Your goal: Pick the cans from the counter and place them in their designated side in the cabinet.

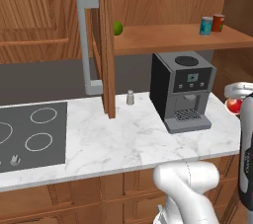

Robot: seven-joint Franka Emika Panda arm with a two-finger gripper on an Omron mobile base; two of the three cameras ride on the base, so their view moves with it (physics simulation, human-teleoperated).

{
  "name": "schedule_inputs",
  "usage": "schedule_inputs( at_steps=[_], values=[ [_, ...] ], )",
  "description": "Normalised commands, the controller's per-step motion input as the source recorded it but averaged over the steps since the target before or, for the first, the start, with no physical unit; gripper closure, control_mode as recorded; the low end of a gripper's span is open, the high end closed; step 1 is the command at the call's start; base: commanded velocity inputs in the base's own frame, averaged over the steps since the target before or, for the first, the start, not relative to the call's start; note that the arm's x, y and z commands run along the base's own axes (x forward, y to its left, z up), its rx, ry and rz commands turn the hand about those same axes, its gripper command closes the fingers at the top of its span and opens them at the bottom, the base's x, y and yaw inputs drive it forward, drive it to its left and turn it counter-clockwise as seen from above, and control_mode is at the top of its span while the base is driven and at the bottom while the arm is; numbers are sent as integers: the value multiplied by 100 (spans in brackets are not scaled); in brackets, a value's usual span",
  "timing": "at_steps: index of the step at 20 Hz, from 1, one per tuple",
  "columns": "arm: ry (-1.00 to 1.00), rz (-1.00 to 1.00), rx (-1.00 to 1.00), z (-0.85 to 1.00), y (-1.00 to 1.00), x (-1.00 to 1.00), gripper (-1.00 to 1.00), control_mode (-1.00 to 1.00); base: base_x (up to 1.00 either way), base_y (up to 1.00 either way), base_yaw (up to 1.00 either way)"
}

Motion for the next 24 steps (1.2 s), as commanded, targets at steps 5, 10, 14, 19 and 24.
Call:
schedule_inputs(
  at_steps=[5, 10, 14, 19, 24],
  values=[
    [-4, -1, 0, 27, 0, -9, 100, -100, 0, 0, 0],
    [-4, -1, 0, 23, 2, -6, 100, -100, 0, 0, 0],
    [-5, -2, 0, 23, 4, -7, 100, -100, 0, 0, 0],
    [-8, -2, 0, 27, 9, -12, 100, -100, 0, 0, 0],
    [-11, -1, 0, 24, 10, -10, 100, -100, 0, 0, 0]
  ],
)
